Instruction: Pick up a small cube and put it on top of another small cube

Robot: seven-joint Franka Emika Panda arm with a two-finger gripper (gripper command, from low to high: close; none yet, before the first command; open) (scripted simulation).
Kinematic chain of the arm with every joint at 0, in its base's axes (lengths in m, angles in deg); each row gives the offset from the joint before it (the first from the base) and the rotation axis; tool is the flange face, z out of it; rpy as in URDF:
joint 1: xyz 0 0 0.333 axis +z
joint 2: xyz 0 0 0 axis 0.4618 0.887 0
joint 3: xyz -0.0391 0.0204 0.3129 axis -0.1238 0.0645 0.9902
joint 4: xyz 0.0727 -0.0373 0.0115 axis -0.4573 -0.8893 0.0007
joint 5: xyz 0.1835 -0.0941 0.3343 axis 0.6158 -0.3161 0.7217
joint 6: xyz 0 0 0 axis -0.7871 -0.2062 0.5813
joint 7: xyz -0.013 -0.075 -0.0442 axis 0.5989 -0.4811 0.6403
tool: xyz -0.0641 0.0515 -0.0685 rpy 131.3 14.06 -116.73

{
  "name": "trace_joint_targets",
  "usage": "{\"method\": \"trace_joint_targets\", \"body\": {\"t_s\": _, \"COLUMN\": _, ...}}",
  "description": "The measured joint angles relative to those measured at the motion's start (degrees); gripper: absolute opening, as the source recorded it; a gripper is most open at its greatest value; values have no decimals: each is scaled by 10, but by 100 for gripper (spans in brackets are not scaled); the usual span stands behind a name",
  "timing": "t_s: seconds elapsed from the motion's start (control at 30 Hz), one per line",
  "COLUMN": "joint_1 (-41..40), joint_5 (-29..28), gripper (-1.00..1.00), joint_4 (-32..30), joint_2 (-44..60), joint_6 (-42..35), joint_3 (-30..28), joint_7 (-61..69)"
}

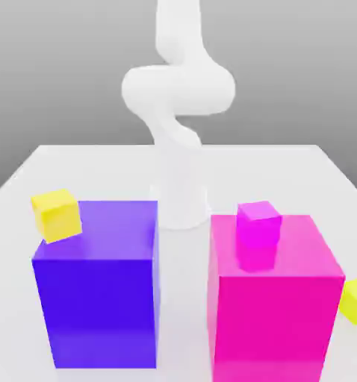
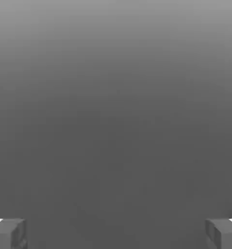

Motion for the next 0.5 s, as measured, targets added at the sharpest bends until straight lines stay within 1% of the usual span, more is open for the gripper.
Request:
{"method": "trace_joint_targets", "body": {"t_s": 0.27, "joint_1": 126, "joint_5": 24, "gripper": 0, "joint_4": -27, "joint_2": 170, "joint_6": 66, "joint_3": 0, "joint_7": 209}}
{"method": "trace_joint_targets", "body": {"t_s": 0.5, "joint_1": 206, "joint_5": 37, "gripper": 0, "joint_4": -49, "joint_2": 315, "joint_6": 122, "joint_3": 31, "joint_7": 381}}
